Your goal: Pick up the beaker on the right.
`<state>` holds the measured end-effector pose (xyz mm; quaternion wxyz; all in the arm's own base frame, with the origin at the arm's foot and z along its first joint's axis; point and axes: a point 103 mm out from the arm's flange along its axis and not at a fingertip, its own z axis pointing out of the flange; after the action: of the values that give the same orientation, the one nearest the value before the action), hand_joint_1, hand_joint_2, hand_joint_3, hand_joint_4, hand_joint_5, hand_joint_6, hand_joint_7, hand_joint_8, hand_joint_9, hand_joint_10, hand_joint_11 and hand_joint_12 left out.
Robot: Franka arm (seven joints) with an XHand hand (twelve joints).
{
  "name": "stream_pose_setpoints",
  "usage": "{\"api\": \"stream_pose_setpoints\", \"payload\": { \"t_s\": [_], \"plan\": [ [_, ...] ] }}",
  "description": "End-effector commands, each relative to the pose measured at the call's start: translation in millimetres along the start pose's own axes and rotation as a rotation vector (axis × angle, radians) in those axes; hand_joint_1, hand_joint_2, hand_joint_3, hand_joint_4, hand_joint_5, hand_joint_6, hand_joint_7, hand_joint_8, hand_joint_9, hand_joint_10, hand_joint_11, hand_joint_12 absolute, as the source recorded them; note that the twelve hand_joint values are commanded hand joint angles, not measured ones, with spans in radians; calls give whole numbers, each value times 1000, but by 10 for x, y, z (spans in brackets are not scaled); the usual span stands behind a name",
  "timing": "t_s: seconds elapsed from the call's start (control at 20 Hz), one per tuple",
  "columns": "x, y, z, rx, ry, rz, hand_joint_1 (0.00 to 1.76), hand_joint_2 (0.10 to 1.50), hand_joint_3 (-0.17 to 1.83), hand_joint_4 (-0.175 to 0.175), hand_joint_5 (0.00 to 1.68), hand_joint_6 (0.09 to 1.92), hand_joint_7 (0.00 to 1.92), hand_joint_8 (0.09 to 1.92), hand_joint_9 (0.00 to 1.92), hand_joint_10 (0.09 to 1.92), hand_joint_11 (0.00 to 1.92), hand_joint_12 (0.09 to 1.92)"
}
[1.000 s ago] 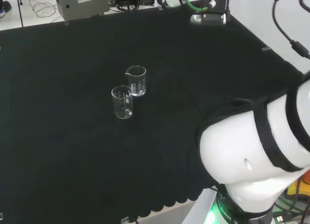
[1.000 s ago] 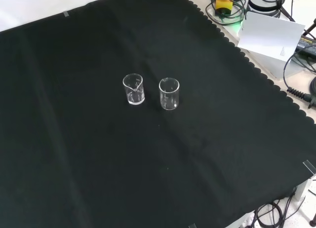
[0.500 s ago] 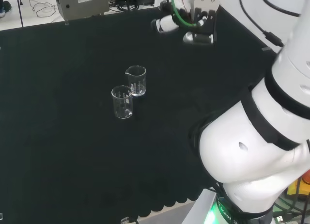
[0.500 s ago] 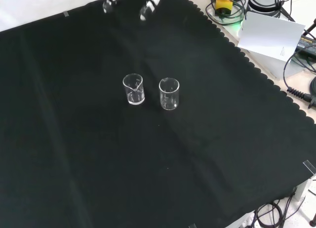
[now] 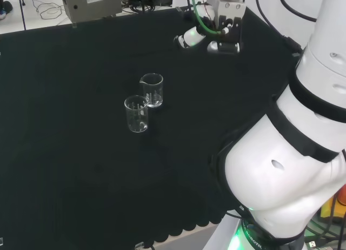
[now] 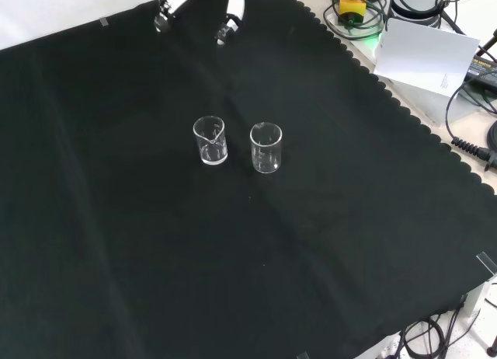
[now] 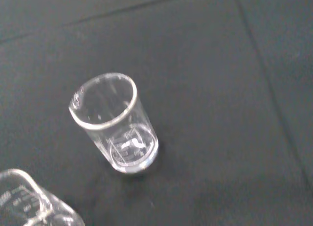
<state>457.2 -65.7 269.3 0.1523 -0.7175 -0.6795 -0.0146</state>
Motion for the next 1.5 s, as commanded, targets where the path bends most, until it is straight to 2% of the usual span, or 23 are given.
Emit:
{"api": "stream_pose_setpoints", "payload": {
  "t_s": [0.05, 0.3, 0.4, 0.55, 0.75, 1.0, 1.15, 1.3, 1.5],
  "plan": [
    [-95, 758, 856, 95, 109, -194, 739, 672, 511, 5, 294, 87, 92, 501, 240, 596, 0, 1296],
    [-126, 849, 1069, 130, 126, -228, 752, 644, 512, 4, 297, 87, 135, 519, 244, 599, 0, 1292],
    [-153, 869, 1158, 156, 178, -259, 761, 631, 516, 4, 304, 87, 148, 524, 260, 604, 0, 1300],
    [-168, 870, 1264, 170, 198, -299, 775, 612, 530, 3, 303, 87, 125, 517, 292, 608, 0, 1349],
    [-211, 818, 1358, 158, 210, -354, 795, 593, 535, 3, 300, 87, 130, 522, 303, 607, 0, 1361],
    [-252, 763, 1483, 154, 269, -418, 821, 558, 562, 4, 345, 87, 207, 550, 354, 601, 0, 1372],
    [-245, 784, 1591, 158, 296, -433, 868, 536, 578, 4, 374, 87, 230, 557, 329, 578, 0, 1348],
    [-257, 819, 1679, 115, 333, -433, 897, 525, 590, 3, 382, 87, 232, 555, 311, 569, 0, 1323],
    [-249, 912, 1783, 99, 383, -441, 923, 515, 603, 1, 397, 87, 236, 555, 307, 568, 0, 1291]
  ]
}}
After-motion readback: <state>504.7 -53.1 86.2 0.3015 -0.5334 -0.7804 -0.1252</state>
